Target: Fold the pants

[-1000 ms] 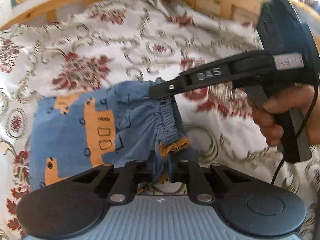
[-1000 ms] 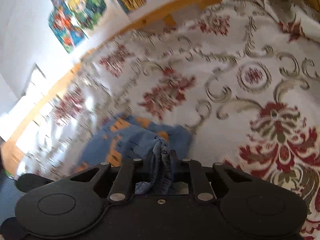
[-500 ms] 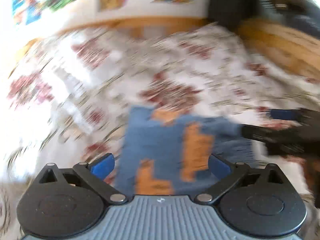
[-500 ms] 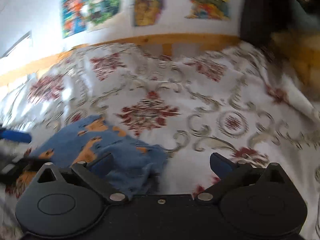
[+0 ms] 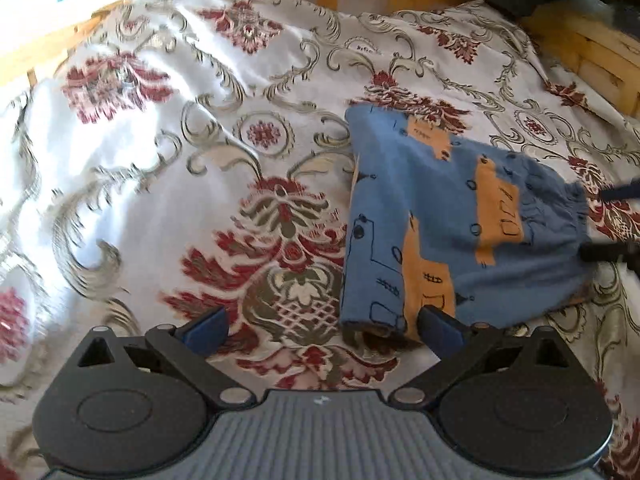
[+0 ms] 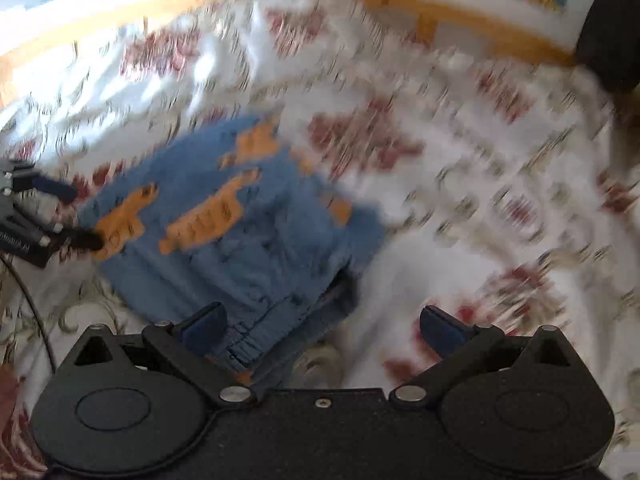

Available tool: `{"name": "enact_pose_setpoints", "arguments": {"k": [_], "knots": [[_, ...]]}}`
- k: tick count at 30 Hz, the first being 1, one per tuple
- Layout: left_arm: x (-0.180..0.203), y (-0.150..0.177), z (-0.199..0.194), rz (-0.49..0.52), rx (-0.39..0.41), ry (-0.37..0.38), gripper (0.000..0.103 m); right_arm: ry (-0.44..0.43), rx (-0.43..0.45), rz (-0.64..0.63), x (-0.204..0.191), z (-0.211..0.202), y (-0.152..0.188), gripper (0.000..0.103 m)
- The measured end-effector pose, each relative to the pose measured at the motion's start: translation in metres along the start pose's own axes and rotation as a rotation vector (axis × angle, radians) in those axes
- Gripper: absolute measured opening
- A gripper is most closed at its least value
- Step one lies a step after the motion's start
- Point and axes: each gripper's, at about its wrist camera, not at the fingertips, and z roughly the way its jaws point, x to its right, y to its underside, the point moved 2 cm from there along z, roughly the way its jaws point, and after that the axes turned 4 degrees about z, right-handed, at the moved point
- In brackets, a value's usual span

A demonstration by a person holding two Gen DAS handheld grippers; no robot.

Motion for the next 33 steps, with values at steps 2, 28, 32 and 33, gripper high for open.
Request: {"name": "enact_pose_setpoints", "arguments": {"k": [2,28,32,33], "knots": [[-0.001,-0.011,-0.015,0.010,0.069,-0.011,0.103,0.081,0.113,0.016,0.000,-0.013,-0.003,0.102],[-0.006,-0.078,0.084,-0.082,0.092,0.058,0.103,0.076,0.231,0.224,0.035,0.043,-0.003,0.102],[-0.017,-0.074,0.068,-0.097,0.057,0.099,0.103,-0.029,0.247,0.409,0.046,0.020,0.002,0.102],[-0.019,-0.071,0.062,-0.099,0.056,0.102,0.103,-0.063,0.233,0.424,0.046,0.017,0.004,0.102]]}}
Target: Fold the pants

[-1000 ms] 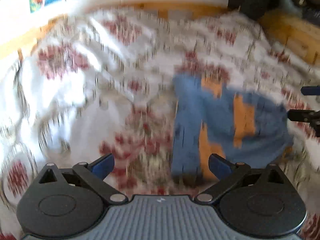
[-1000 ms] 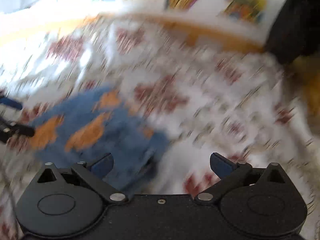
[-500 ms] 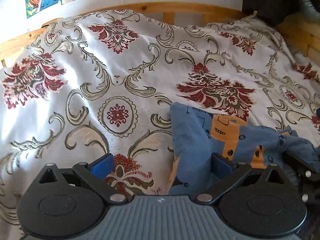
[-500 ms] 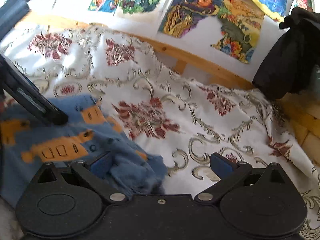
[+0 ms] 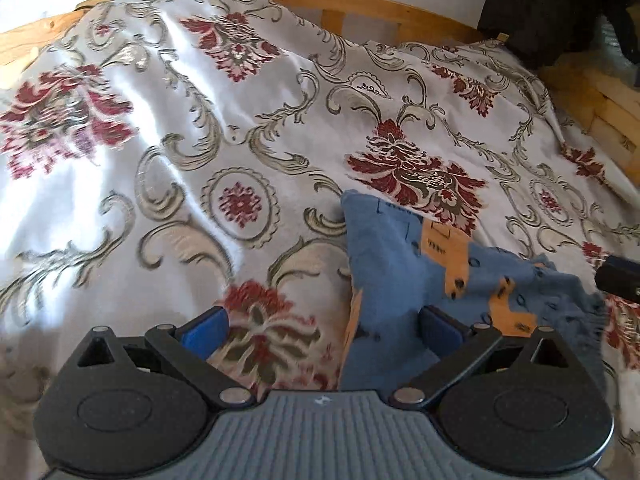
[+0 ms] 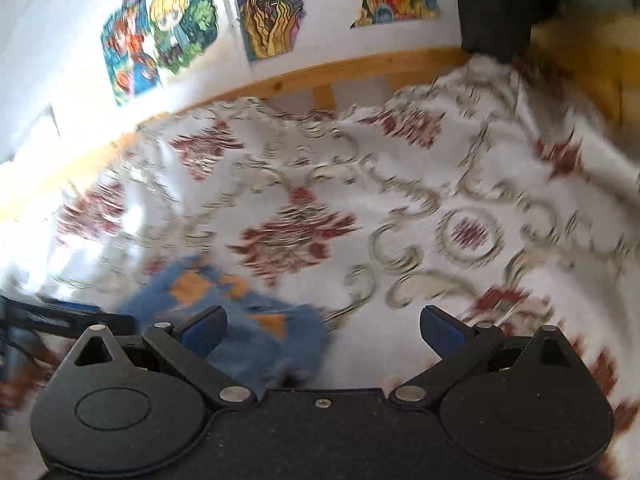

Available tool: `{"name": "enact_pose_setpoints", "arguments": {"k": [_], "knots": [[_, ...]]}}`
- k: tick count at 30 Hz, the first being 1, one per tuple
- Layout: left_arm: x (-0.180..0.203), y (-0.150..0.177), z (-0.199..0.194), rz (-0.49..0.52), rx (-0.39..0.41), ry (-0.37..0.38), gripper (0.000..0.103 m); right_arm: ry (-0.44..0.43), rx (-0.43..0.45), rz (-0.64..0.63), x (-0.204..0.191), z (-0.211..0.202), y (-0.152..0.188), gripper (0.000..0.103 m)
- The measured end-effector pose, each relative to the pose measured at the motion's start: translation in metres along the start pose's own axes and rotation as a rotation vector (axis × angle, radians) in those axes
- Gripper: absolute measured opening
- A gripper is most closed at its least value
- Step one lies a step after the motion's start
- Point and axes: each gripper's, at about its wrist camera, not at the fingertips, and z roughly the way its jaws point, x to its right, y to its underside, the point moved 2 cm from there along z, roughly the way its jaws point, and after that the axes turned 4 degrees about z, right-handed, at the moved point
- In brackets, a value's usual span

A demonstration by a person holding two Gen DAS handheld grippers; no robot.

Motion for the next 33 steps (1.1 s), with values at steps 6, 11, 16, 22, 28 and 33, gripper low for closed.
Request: {"name": "enact_pose_setpoints", "arguments": {"k": [6,11,16,22,28,33], "knots": [[-0.003,0.036,-0.016,0.011,-0.060,-0.033,0.103,0.021,-0.287,-0.145,-0.018,0.018,0.026,0.102],[-0.002,0.048,-0.029,0.016,-0.041,-0.052,0.103,0.041,-0.353,-0.223,-0.025,0.014,0.029,0.102],[-0.004,0.049,-0.034,0.015,-0.053,-0.056,0.103,0.068,-0.374,-0.214,-0.017,0.001,0.021,0.102],[-0.004,0.050,-0.034,0.002,-0.063,-0.064,0.103,0.104,-0.358,-0.263,-0.016,-0.005,0.014,0.102],[-0.004,0.049,-0.035,-0.003,-0.070,-0.060,0.103,0.094,-0.368,-0.277,-0.014,-0.004,0.014,0.102],[-0.007,0.046,-0.041,0.018,-0.110,-0.055,0.103,0.081,-0.364,-0.275,-0.012,-0.006,0.011,0.102]]}}
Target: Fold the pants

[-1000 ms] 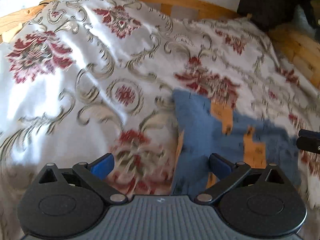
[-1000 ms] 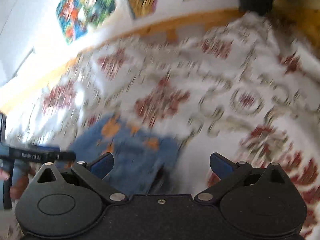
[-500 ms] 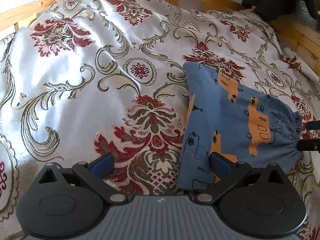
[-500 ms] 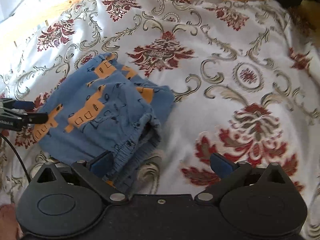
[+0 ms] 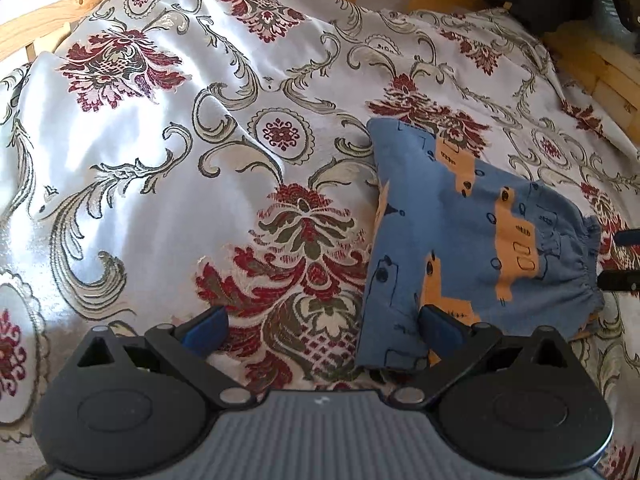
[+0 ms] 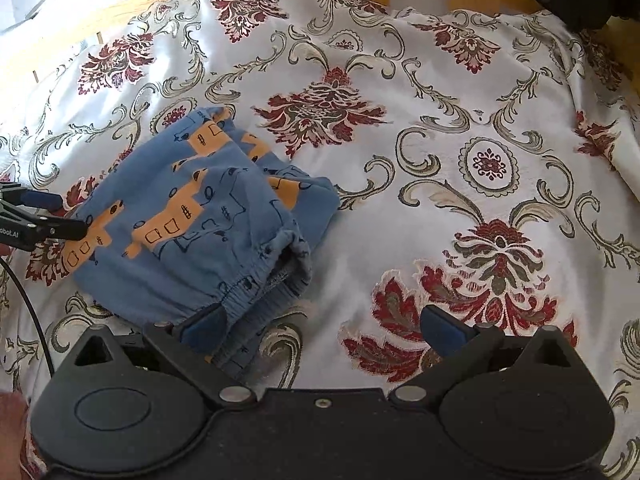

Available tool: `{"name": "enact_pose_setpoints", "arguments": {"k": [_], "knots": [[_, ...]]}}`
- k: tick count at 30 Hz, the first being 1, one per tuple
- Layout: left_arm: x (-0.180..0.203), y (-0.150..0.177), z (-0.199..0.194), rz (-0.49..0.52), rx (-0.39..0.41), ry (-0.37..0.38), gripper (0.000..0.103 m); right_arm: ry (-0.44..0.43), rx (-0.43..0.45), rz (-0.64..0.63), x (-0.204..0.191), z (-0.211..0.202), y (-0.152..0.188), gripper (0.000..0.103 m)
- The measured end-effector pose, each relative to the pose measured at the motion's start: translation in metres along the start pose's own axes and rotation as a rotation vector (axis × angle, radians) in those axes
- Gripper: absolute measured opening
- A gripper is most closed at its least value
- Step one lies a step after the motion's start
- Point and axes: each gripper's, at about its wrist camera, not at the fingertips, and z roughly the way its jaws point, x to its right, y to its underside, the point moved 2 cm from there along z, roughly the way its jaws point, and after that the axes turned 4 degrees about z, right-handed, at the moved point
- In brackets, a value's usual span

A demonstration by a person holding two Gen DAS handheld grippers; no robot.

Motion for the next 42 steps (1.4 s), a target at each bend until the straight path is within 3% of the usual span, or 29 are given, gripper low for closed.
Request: {"name": "enact_pose_setpoints", "arguments": {"k": [3,7,13,18,24,27,30,37,39,42], "knots": [[-0.003,-0.004,-0.008,0.021,-0.010,-0.001,0.103,-0.035,0.018,0.029,0.005,-0.003,-0.001,0.102],[-0.008,-0.018,-0.017,-0.003,0.021,0.024,0.103,-0.143,0.104,0.124,0.014,-0.008,-0.005,0.102],[-0.003,-0.039,-0.009,-0.043,0.030,0.154,0.103,-0.252,0.276,0.255,0.019,-0.003,-0.009,0.102],[0.008,-0.040,0.008,-0.034,-0.005,0.242,0.103,-0.330,0.292,0.365,0.028,0.022,-0.012,0.102],[0.011,-0.029,0.026,-0.008,-0.070,0.235,0.103,-0.393,0.312,0.470,0.038,0.045,-0.014,0.102],[0.011,-0.023,0.027,-0.008,-0.070,0.230,0.103,-0.399,0.312,0.457,0.034,0.047,-0.013,0.095],[0.013,-0.022,0.025,0.009,-0.070,0.228,0.103,-0.348,0.297,0.414,0.029,0.048,-0.012,0.087],[0.003,-0.020,0.019,-0.040,-0.062,0.251,0.103,-0.315,0.282,0.452,0.033,0.047,-0.008,0.061],[0.000,-0.019,0.018,-0.048,-0.059,0.257,0.101,-0.325,0.269,0.450,0.031,0.047,-0.008,0.049],[-0.004,-0.017,0.015,-0.064,-0.058,0.269,0.092,-0.330,0.257,0.463,0.029,0.049,-0.006,0.042]]}}
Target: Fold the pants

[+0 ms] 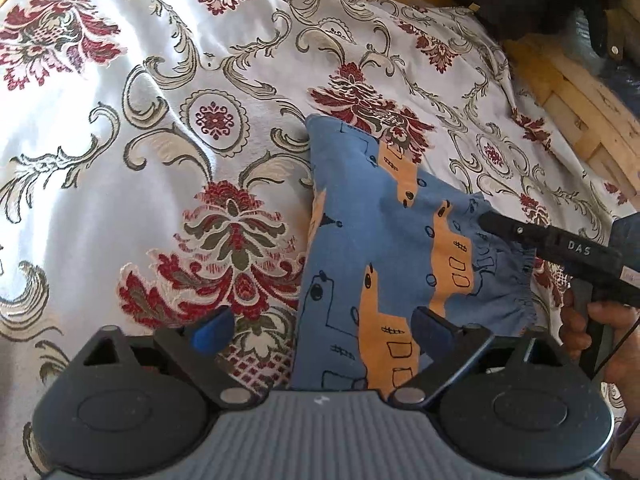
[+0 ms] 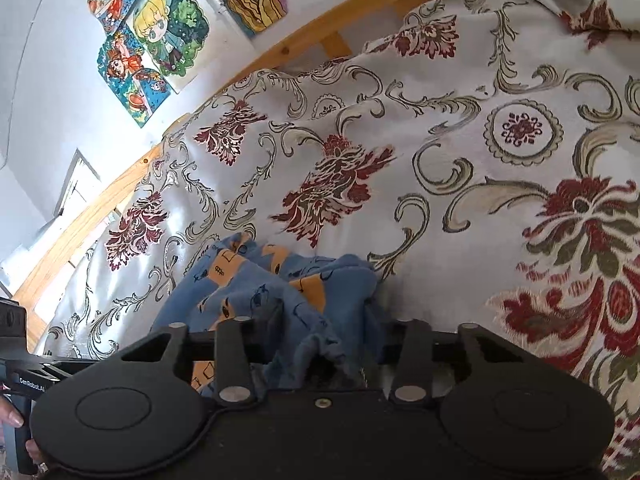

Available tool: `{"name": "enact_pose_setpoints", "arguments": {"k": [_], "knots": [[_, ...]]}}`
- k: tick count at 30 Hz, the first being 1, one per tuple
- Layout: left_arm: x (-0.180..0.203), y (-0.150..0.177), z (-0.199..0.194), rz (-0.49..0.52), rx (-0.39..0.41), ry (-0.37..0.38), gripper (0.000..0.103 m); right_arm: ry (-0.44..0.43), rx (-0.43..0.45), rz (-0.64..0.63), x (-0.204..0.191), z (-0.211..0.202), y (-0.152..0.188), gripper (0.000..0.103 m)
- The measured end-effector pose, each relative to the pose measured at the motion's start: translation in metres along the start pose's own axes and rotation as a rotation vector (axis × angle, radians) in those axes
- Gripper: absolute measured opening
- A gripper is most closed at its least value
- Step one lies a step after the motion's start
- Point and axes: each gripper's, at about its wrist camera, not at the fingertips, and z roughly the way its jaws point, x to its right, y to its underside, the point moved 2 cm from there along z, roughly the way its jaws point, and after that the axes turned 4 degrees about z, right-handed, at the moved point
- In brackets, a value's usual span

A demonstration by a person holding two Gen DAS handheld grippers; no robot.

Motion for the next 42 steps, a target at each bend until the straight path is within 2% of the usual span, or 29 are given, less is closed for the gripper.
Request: {"name": "enact_pose_setpoints", "arguments": {"k": [4,6,7,11,20,30,33,37,42], "knots": [[-0.004,0.000,-0.001,-0.025,-0.005,0.006,0.078,-0.002,0.000,0.023,0.002,0.000,0.000,0.035],[-0.006,-0.001,-0.002,-0.043,-0.015,0.012,0.067,-0.001,0.000,0.024,0.002,0.000,0.000,0.032],[-0.006,-0.001,-0.001,-0.048,-0.023,0.009,0.058,0.004,0.000,0.017,0.001,0.000,0.000,0.031],[-0.001,-0.003,-0.001,-0.061,-0.050,0.019,0.037,0.021,0.005,-0.009,-0.005,-0.001,0.000,0.028],[0.027,-0.007,-0.006,0.055,-0.057,-0.096,0.026,0.045,0.024,-0.042,-0.013,-0.004,0.001,0.022],[0.038,-0.006,-0.013,0.121,-0.038,-0.131,0.020,0.054,0.054,-0.111,-0.024,-0.011,-0.001,0.019],[0.043,-0.007,-0.016,0.135,-0.022,-0.135,0.019,0.061,0.089,-0.176,-0.035,-0.016,-0.001,0.018],[0.048,-0.012,-0.023,0.153,0.018,-0.129,0.018,0.085,0.149,-0.325,-0.056,-0.024,0.000,0.018],[0.054,-0.017,-0.028,0.180,0.051,-0.135,0.018,0.105,0.191,-0.414,-0.069,-0.028,0.000,0.018]]}}
